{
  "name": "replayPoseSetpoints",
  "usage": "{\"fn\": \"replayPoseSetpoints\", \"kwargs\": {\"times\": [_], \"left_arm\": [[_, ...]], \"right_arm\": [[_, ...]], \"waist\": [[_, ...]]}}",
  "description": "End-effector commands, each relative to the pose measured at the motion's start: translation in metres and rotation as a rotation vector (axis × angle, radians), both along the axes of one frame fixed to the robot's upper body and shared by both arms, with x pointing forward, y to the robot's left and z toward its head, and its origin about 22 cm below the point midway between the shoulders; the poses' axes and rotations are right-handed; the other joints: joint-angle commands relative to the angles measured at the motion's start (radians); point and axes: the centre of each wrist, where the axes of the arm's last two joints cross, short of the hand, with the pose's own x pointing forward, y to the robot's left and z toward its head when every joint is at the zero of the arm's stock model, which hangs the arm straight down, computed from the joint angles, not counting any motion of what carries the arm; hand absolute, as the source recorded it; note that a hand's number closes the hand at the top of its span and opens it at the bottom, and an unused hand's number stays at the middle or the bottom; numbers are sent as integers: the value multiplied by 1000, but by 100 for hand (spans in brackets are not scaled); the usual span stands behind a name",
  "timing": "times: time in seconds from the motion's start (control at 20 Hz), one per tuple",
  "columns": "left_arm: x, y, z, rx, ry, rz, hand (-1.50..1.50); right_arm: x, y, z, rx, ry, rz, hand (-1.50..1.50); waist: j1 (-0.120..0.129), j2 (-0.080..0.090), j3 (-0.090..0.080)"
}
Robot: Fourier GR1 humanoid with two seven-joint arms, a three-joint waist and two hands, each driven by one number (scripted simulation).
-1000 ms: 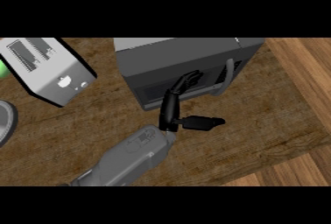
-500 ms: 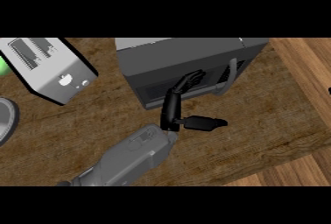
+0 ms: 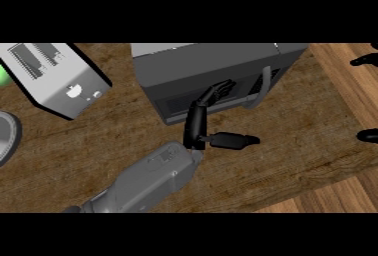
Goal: Pick up the milk, place it into the microwave and close the microwave
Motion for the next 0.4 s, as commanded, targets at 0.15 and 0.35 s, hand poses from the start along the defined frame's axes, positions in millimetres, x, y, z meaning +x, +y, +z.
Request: {"fn": "replayPoseSetpoints", "kwargs": {"times": [0.15,0.35], "left_arm": [[23,5,11,-7,7,87,-150],[23,4,12,-12,5,90,-150]], "right_arm": [[7,-10,5,44,36,40,-150],[10,-14,7,69,58,55,-150]], "waist": [[-3,12,-1],[-4,9,0]]}}
